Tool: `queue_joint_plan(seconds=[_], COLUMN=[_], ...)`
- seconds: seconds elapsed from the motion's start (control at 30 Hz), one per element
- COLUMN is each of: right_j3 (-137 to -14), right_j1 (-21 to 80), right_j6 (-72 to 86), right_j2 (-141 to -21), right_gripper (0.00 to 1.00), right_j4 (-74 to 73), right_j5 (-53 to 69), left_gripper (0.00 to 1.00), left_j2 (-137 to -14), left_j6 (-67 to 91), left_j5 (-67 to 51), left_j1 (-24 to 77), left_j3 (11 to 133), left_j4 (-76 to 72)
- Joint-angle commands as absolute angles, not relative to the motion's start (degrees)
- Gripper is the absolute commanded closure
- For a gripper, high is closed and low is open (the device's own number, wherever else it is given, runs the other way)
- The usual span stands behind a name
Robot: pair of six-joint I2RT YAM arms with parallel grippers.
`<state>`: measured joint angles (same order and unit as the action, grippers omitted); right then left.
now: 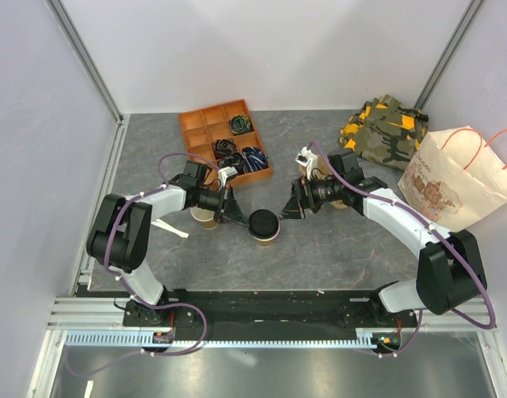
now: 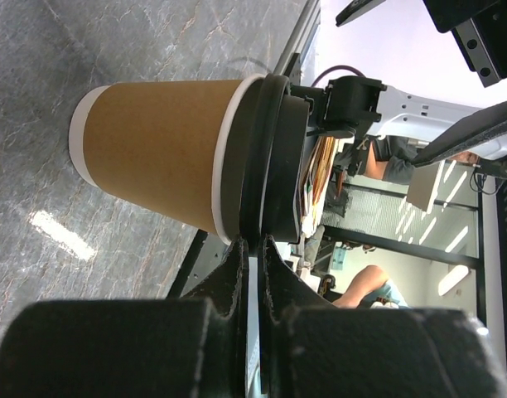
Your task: Pack the takeout coffee
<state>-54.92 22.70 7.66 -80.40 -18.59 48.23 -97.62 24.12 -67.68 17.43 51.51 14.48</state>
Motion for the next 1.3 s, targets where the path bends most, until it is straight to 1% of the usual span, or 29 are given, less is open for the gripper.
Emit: queue_joint_plan(seconds=[0.0, 0.33, 0.47, 1.07, 1.27], right_j3=[-56.0, -55.5, -55.5, -55.9, -55.8], right_j1=[22.7, 22.7, 22.6, 22.6, 22.7], right_j6=[6.5, 6.6, 6.5, 6.7, 6.5], right_j2=[-79.4, -79.5, -79.7, -80.3, -80.4], right_gripper=[0.02, 0.02, 0.02, 0.02, 0.02], right_j4=[-18.2, -18.2, -18.1, -18.1, -18.1], right_j5=[49.8, 50.7, 50.9, 50.9, 50.8], left_gripper=[0.95, 0.96, 0.96, 0.95, 0.92], left_j2=[-97.6, -94.1, -94.6, -98.4, -98.6], left_j6=[22.4, 25.1, 26.4, 24.4, 24.0], left_j5=[-68.5, -71.9, -72.9, -70.5, -69.7], left_j1=[17.8, 17.5, 17.7, 18.2, 18.2], left_j3=[53.5, 53.1, 52.6, 53.2, 53.2], left_j4=[14.7, 11.4, 10.9, 13.1, 13.6])
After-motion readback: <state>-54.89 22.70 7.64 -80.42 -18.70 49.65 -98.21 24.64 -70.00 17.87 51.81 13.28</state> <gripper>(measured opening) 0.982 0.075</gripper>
